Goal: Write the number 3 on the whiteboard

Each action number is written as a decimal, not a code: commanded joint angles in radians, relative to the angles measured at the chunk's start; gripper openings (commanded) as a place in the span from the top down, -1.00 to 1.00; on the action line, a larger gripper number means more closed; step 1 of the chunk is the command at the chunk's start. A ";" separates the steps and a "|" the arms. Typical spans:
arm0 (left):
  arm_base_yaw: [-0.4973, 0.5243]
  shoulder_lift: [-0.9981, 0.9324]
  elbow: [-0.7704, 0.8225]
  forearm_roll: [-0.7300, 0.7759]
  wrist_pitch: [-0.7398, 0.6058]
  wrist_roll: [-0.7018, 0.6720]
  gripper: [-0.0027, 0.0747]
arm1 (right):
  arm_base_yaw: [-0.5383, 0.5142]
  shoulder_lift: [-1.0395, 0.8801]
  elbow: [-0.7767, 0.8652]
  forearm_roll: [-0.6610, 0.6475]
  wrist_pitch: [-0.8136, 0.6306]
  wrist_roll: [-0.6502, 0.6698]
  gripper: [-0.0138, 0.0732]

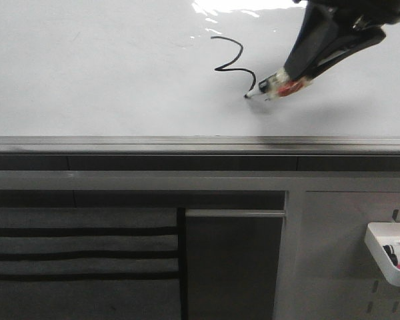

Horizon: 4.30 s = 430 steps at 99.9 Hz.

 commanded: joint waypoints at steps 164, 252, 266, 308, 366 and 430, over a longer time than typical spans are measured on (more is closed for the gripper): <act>-0.258 0.498 -0.311 -0.188 0.096 0.403 0.56 | 0.357 -0.223 -0.116 0.042 0.285 -0.540 0.67; 0.038 0.498 -0.196 -0.171 -0.308 0.102 0.98 | -0.006 -0.394 -0.126 0.016 0.298 -0.246 -0.34; 0.151 0.514 -0.124 -0.402 -0.570 0.050 0.98 | -0.039 -0.423 -0.118 0.016 0.310 -0.244 -0.34; 0.175 0.640 -0.144 -0.509 -0.705 0.050 0.98 | -0.039 -0.423 -0.079 0.027 0.319 -0.243 -0.34; 0.175 0.654 -0.144 -0.480 -0.701 0.054 -0.13 | -0.044 -0.424 -0.062 0.015 0.308 -0.227 -0.34; 0.176 -0.064 -0.054 0.198 -0.180 -0.358 -0.20 | -0.046 -0.788 0.199 -0.344 0.177 0.452 0.54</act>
